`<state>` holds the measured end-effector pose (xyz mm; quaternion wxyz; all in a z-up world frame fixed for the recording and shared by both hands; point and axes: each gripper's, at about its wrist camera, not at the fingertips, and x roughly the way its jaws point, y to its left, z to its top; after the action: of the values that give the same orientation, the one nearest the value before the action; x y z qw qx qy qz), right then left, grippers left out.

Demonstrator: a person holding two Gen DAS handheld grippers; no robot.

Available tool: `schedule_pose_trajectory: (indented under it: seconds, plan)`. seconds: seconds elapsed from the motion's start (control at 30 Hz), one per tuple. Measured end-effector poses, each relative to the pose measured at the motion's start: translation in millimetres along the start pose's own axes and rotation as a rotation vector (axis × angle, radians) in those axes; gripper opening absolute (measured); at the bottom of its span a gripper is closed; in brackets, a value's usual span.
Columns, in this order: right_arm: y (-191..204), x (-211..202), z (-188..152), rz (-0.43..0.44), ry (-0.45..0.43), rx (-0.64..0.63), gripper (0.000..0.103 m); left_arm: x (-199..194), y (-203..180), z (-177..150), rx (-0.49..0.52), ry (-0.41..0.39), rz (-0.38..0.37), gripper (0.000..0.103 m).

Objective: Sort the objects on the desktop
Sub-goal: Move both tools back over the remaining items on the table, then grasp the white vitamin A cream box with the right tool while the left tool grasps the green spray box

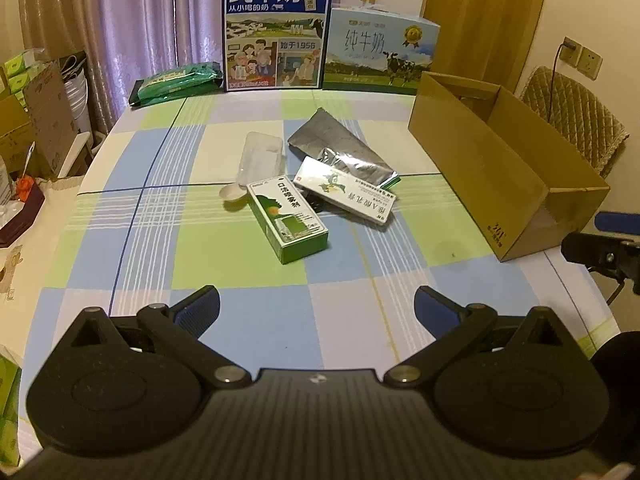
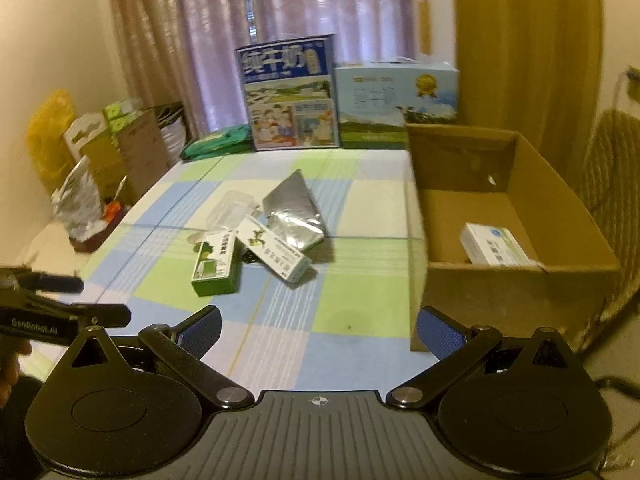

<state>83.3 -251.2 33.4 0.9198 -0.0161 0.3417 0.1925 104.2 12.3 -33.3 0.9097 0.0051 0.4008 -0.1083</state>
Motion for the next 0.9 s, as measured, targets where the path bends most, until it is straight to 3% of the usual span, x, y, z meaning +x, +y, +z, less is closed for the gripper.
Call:
schedule_pose_trajectory:
  seconds: [0.47,0.63,0.9]
  plan:
    - [37.5,64.2,-5.1,0.041,0.008,-0.389,0.1,33.4,18.5,11.8,-0.012,0.024,0.025,0.102]
    - [34.4,96.6,-0.5,0.045,0.017,-0.436,0.089,58.2,21.1,21.5,-0.015,0.04,0.02,0.102]
    - [29.9,148.9,-0.2,0.055,0.059,-0.507,0.082,109.1,21.3,39.3,-0.004,0.074,0.03,0.102]
